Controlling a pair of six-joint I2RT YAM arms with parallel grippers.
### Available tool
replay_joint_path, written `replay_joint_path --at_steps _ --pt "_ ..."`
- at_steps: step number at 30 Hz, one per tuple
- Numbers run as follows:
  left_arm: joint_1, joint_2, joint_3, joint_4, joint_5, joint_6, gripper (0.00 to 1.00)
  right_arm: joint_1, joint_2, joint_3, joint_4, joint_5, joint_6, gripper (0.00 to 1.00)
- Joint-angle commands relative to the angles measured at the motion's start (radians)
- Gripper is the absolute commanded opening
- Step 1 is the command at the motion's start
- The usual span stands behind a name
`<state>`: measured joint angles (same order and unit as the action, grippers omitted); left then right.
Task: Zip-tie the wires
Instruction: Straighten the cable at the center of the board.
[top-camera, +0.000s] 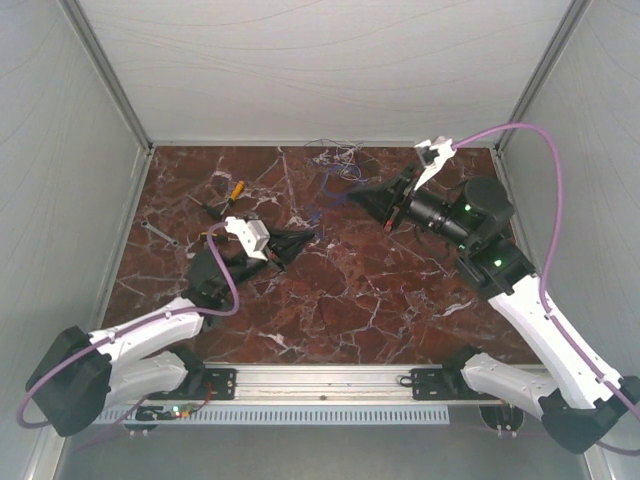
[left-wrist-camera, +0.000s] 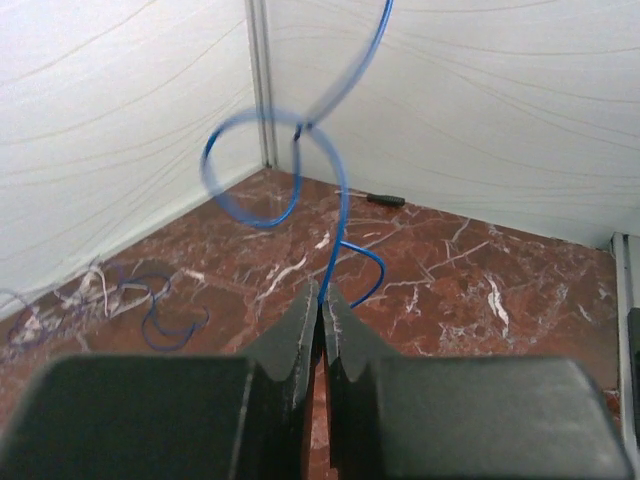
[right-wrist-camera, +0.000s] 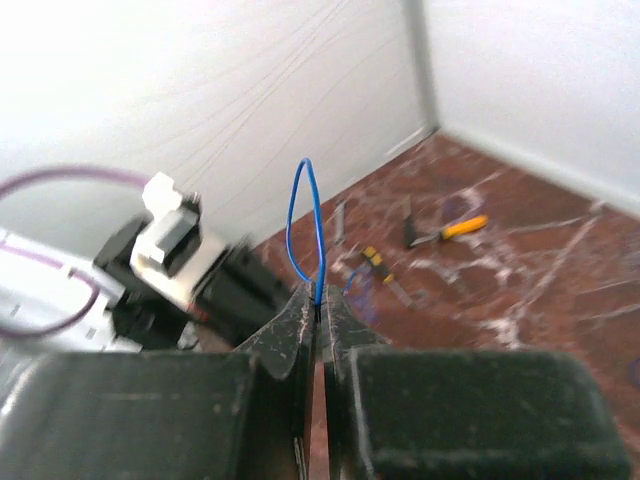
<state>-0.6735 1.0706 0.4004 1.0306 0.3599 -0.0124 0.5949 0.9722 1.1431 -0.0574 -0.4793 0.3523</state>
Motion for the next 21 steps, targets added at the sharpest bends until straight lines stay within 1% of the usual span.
replay_joint_path --at_steps 1,4,6,10,12,15,17,19,21 --pt "-0.006 -0.06 -0.043 -0.043 -0.102 -0.04 0.0 -0.005 -0.025 0.119 -0.042 0.334 -0.06 0.0" --pt "-0.006 -0.091 -0.07 -0.114 -0.175 -0.051 0.0 -0.019 -0.045 0.168 -0.038 0.455 -0.081 0.0" --pt "-0.006 -0.111 -0.086 -0.149 -0.189 -0.053 0.0 -0.023 -0.054 0.195 -0.032 0.529 -0.087 0.0" --pt "-0.006 -0.146 -0.105 -0.18 -0.216 -0.058 0.0 -0.027 -0.058 0.224 -0.036 0.623 -0.096 0.0" --pt "-0.006 -0.159 -0.095 -0.247 -0.272 -0.058 0.0 -0.027 -0.061 0.225 -0.059 0.699 -0.095 0.0" --pt "-0.005 -0.175 -0.063 -0.342 -0.425 -0.088 0.0 -0.029 -0.07 0.208 -0.124 0.88 -0.08 0.0" --pt "-0.005 -0.191 -0.035 -0.408 -0.501 -0.123 0.0 -0.037 -0.081 0.174 -0.14 0.959 -0.086 0.0" --pt "-0.003 -0.202 -0.003 -0.483 -0.551 -0.162 0.0 -0.06 -0.087 0.142 -0.165 0.982 -0.081 0.0" --pt "-0.003 -0.205 0.036 -0.567 -0.557 -0.178 0.0 -0.085 -0.088 0.102 -0.2 0.953 -0.051 0.0"
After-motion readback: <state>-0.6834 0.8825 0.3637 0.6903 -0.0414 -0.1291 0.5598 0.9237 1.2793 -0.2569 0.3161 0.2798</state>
